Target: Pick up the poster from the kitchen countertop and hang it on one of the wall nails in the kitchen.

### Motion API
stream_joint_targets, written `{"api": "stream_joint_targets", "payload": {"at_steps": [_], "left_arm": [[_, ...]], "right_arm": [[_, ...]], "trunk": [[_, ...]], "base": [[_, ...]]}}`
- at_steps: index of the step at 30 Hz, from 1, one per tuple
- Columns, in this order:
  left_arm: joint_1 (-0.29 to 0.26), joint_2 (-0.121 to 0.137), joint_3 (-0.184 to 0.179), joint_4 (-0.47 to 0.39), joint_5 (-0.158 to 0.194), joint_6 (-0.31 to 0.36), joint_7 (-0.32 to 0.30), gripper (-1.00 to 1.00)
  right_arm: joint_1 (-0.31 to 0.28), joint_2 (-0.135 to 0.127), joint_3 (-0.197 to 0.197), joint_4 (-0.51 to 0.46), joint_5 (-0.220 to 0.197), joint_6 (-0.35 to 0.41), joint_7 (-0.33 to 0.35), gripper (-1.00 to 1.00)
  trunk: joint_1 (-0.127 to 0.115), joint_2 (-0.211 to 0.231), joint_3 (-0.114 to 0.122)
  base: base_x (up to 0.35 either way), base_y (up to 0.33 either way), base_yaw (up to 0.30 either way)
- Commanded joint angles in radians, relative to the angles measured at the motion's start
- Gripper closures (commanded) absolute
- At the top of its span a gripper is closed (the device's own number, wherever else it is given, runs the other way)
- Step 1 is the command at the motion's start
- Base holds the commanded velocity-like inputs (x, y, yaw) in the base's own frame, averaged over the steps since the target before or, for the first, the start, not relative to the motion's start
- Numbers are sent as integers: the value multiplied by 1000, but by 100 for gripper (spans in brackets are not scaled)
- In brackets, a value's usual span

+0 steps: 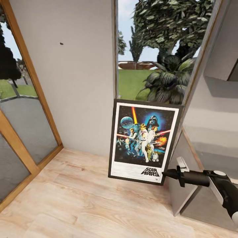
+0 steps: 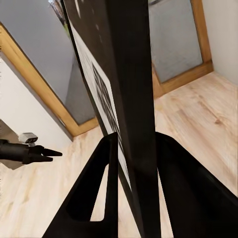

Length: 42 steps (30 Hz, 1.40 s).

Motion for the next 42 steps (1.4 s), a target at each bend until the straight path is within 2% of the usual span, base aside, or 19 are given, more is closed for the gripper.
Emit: {"api": "stream_joint_targets", "payload": {"at_steps": [1, 25, 42], "left_arm": [[-1, 0, 8, 1, -6, -4, -3, -100], [-1, 0, 8, 1, -6, -4, -3, -100], [-1, 0, 8, 1, -6, -4, -3, -100]], "right_arm": [[-1, 0, 0, 0, -3, 15, 7, 100], [-1, 2, 0, -2, -2, 14, 7, 100], [-1, 6, 0, 1, -3, 15, 7, 100]], "trunk": [[1, -2, -2], [1, -2, -2], [1, -2, -2]], "base": [[149, 274, 218], [148, 275, 269], [148, 282, 21]]}}
